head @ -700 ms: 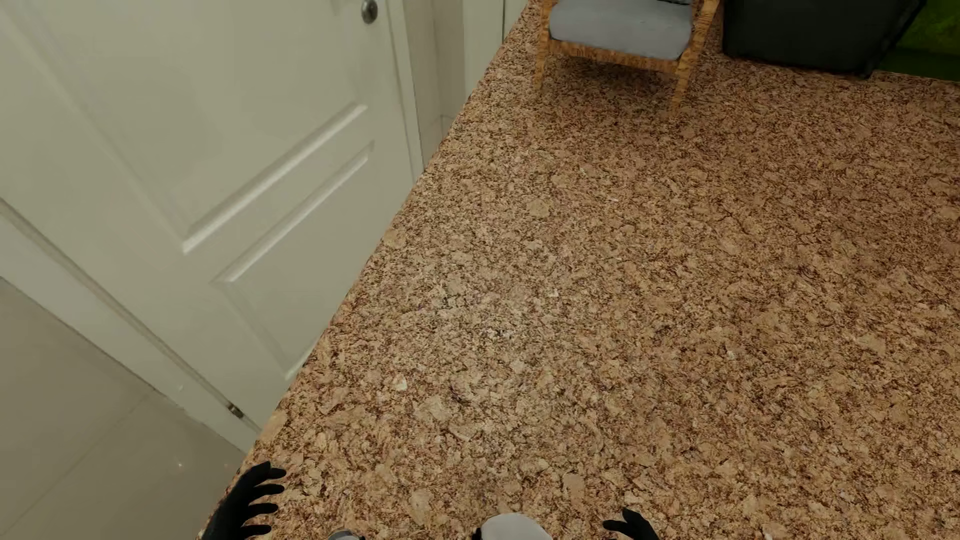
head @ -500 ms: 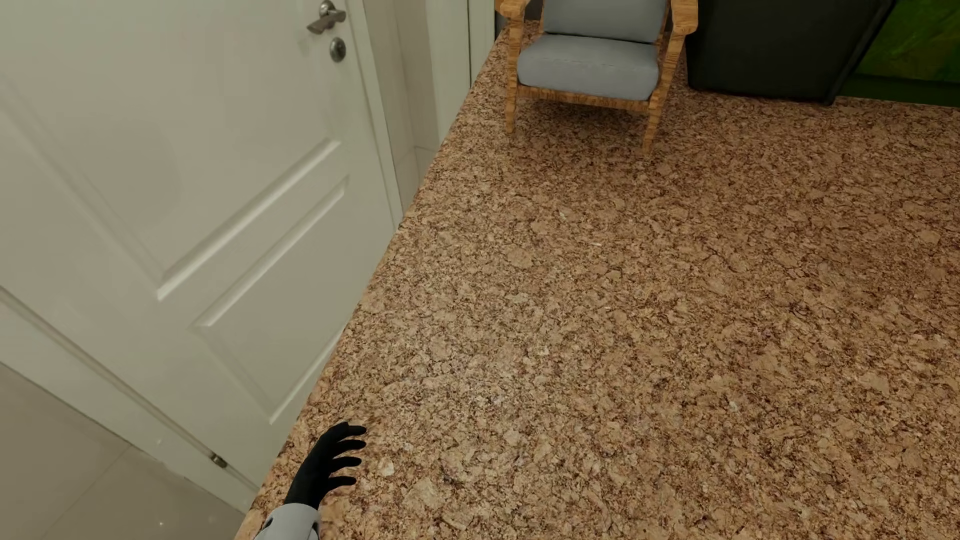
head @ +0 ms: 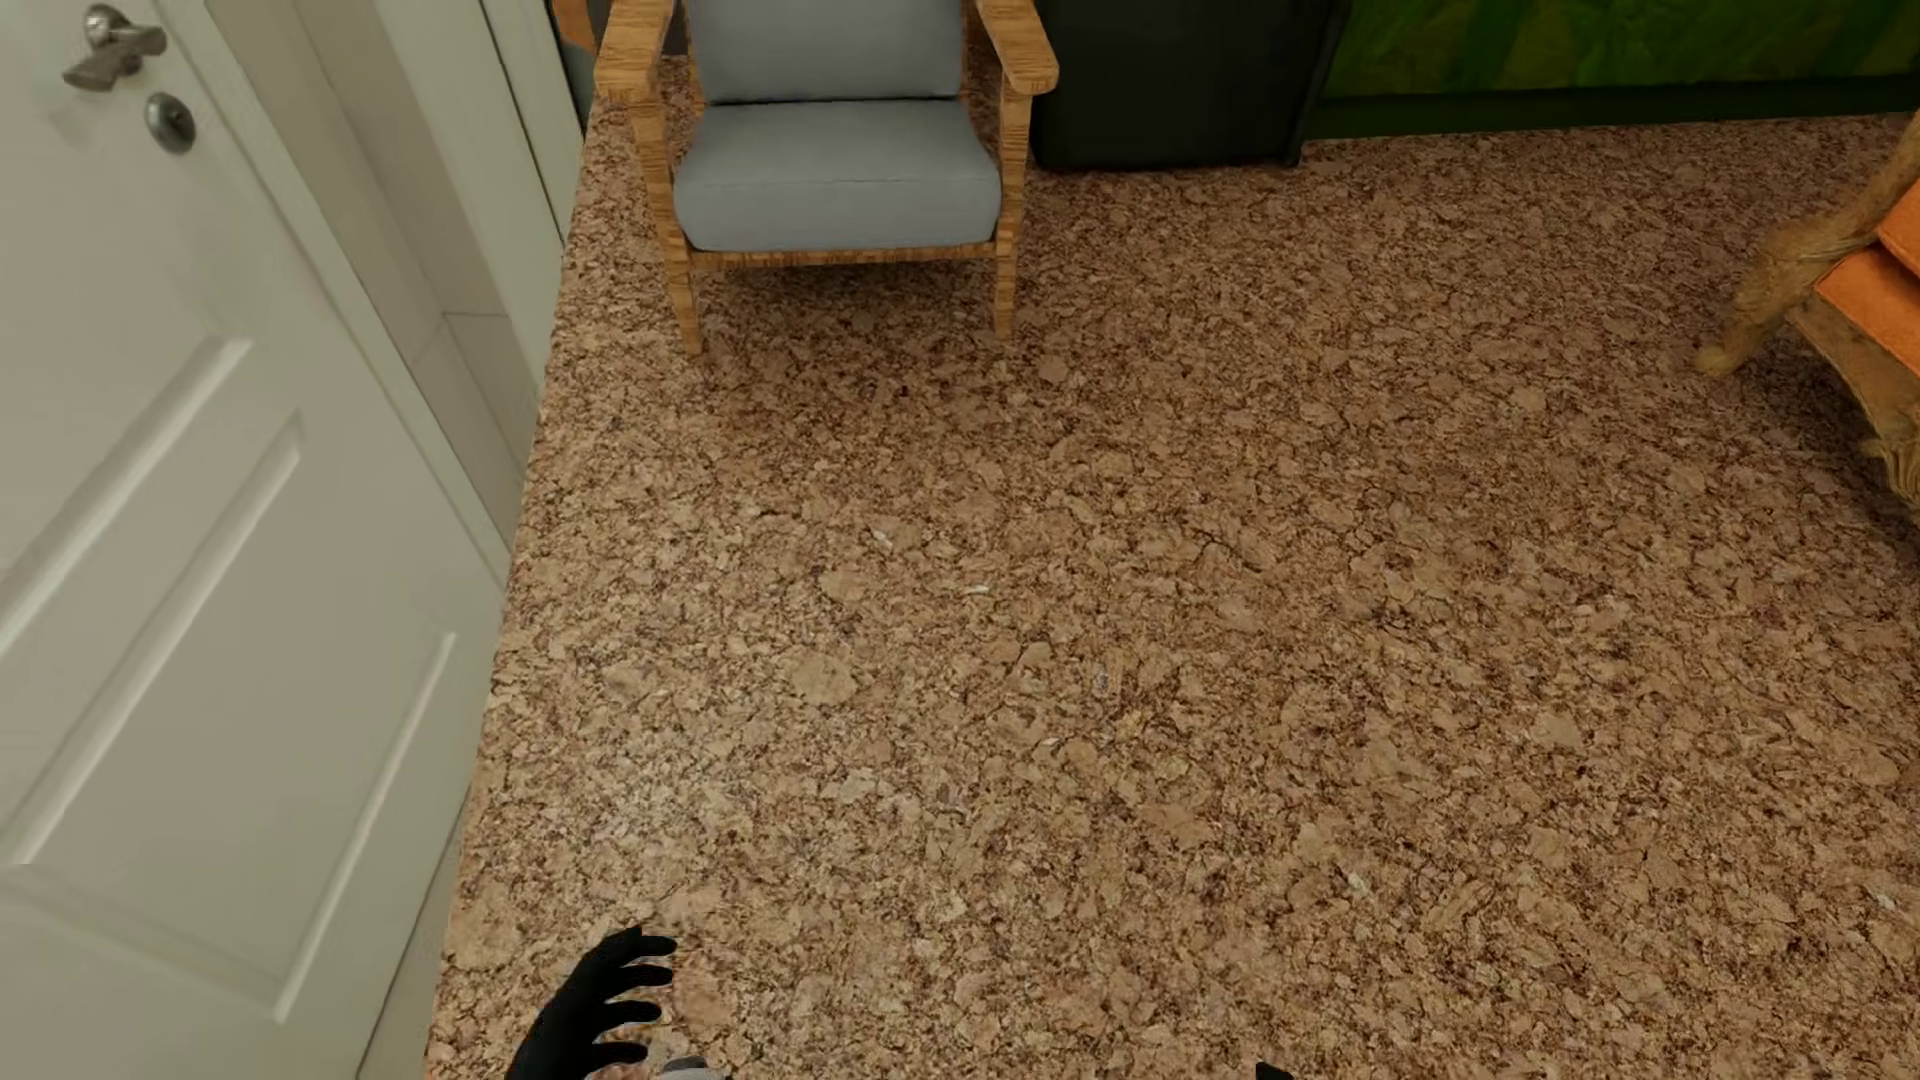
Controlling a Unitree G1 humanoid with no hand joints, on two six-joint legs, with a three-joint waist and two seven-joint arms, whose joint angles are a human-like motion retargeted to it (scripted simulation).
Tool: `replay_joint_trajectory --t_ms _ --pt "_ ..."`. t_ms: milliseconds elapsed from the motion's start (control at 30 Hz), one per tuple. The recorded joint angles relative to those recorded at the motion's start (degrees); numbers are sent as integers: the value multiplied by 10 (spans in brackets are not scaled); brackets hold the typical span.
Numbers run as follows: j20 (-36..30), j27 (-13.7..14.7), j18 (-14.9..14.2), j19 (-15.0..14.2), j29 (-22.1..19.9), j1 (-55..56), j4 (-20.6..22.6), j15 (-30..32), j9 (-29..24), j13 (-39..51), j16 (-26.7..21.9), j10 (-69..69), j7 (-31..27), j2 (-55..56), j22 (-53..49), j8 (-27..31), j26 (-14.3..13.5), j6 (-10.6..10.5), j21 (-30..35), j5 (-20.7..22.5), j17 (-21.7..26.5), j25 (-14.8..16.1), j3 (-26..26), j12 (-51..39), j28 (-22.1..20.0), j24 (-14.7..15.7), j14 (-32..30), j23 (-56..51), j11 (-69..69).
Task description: Walk to the orange armchair
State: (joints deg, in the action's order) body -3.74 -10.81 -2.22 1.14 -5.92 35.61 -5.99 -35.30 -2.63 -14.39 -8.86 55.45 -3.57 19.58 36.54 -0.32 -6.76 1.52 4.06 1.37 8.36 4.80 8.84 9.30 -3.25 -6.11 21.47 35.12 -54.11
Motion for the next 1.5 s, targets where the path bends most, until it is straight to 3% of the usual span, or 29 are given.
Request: replay_joint_trajectory --t_ms 67,100,167,200,267,300,367,433,467,500,533,600,667,767,800,833,900,933,1000,1033,1067,1100,1200,1267,1300,1333,1367,1433,1500 --pt "14 32 -63 33 13 -43 -9 59 9 33 -65 -6 30 39 10 15 18 3 -1 -7 -26 16 2 36 1 2 37 8 -136" --pt "14 50 -40 49 43 -83 -13 105 14 22 -69 -25 51 58 13 -7 41 9 -5 -20 -24 17 18 28 -16 18 55 20 -169" --pt "-1 59 -56 24 103 -166 -23 94 21 -11 -33 -86 88 93 -38 -43 103 20 -25 -25 4 8 74 -31 -61 58 74 -3 -151" --pt "-19 60 -66 7 113 -179 -25 65 19 -33 -4 -55 95 96 -68 -42 108 25 -32 -35 20 -3 83 -77 -73 73 70 -9 -79" --pt "-31 59 -88 28 82 -92 5 17 14 -36 38 149 35 44 -14 -20 20 4 18 -23 43 -21 46 -98 -51 71 -43 85 -7" --pt "-25 42 -93 27 60 -41 26 8 11 -28 23 179 22 11 -10 -9 -13 -21 17 -9 37 -20 19 -56 -26 56 -25 73 20" --pt "12 8 -100 27 5 35 29 -11 -9 10 -6 81 28 -62 -25 17 -7 -57 1 11 13 -26 -42 27 22 16 17 26 58" --pt "31 -12 -116 34 -18 52 18 52 -17 64 -43 -52 30 -41 13 19 5 -84 -11 30 4 -33 -45 48 31 3 -48 -7 -75" --pt "28 -12 -97 40 -3 28 10 141 -20 77 -67 -50 48 -1 38 11 6 -67 -5 20 2 -35 -21 36 15 13 -74 7 -170" --pt "32 -2 -37 32 29 -4 6 193 -24 57 -82 -51 72 53 17 -8 23 -37 -20 3 3 -34 0 3 -10 31 -45 23 -225" --pt "29 3 8 22 63 -42 2 150 -29 18 -74 -57 89 91 -11 -25 39 -8 -27 -12 15 -38 34 -40 -37 51 -21 10 -216" --pt "-4 16 -60 1 89 -90 -13 70 -8 -45 -26 -30 103 124 -57 -21 41 38 -39 -50 23 -65 77 -104 -73 77 16 12 -50" --pt "-65 23 -80 12 63 -38 -10 55 5 -46 11 115 34 66 -15 -19 -11 26 24 -20 36 -69 54 -94 -64 68 -57 84 -2" --pt "13 38 -84 6 29 8 16 12 5 -5 -15 2 26 -18 -8 7 -28 -25 -4 22 -4 -11 -20 22 4 11 10 -7 21" --pt "24 54 -50 21 31 -13 16 28 4 30 -38 1 38 -3 22 16 -24 -22 -1 23 -19 3 -14 40 15 5 4 -4 -58" --pt "18 72 13 39 49 -40 13 85 9 47 -55 -6 65 34 16 7 9 -9 10 7 -11 14 -4 41 12 13 26 22 -134" --pt "0 80 1 68 99 -114 7 113 21 17 -41 -48 104 85 1 -37 76 13 -15 -35 -4 28 40 12 -19 44 57 19 -167" --pt "-4 68 -6 43 108 -153 0 88 20 0 -27 -69 119 104 -29 -49 106 20 -28 -39 -1 24 63 -27 -36 63 71 1 -143" --pt "-21 45 -28 -3 85 -203 -13 60 22 -34 -5 -58 133 127 -63 -46 96 32 -20 -32 16 10 93 -105 -61 93 93 -15 -61" --pt "-29 46 -40 27 58 -155 -2 95 21 -39 23 70 96 109 -45 -37 51 34 10 -34 32 1 68 -125 -59 96 25 45 -5" --pt "-63 44 -49 26 33 -92 15 78 18 -31 22 160 51 93 -21 -32 5 15 25 -21 37 -2 36 -109 -48 89 -47 98 -6" --pt "-57 37 -58 24 14 -36 35 63 14 -31 5 182 22 70 -17 -20 -15 -9 3 -7 30 1 -1 -60 -27 70 -42 89 5" --pt "28 38 -85 10 4 85 22 25 10 31 -12 98 19 -26 -6 29 66 -78 -2 23 17 -23 -71 61 27 -4 6 27 68" --pt "32 47 -116 17 35 59 -21 20 -4 80 -46 -78 29 -48 4 39 84 -89 -6 30 -5 -59 -48 66 21 -7 -33 -15 -1" --pt "28 53 -114 44 55 37 -30 82 -11 93 -64 -77 52 -11 17 25 60 -67 -2 14 -9 -65 -23 46 1 14 -116 2 -115" --pt "29 57 -62 58 77 9 -32 155 -16 78 -68 -74 76 33 23 0 34 -34 1 -10 -5 -60 1 10 -33 42 -88 13 -183" --pt "26 58 -3 39 97 -26 -36 162 -20 42 -56 -76 96 64 4 -24 17 -2 -14 -28 5 -54 29 -20 -69 69 -61 8 -202" --pt "-20 47 -40 7 97 -89 -48 78 3 -21 -16 -84 126 95 -32 -38 8 50 -38 -47 27 -51 82 -69 -113 91 -10 6 -104" --pt "-55 40 -61 7 51 -97 -61 42 15 -52 12 10 90 60 -43 -30 23 63 -5 -31 44 -40 70 -119 -98 64 29 65 -7"
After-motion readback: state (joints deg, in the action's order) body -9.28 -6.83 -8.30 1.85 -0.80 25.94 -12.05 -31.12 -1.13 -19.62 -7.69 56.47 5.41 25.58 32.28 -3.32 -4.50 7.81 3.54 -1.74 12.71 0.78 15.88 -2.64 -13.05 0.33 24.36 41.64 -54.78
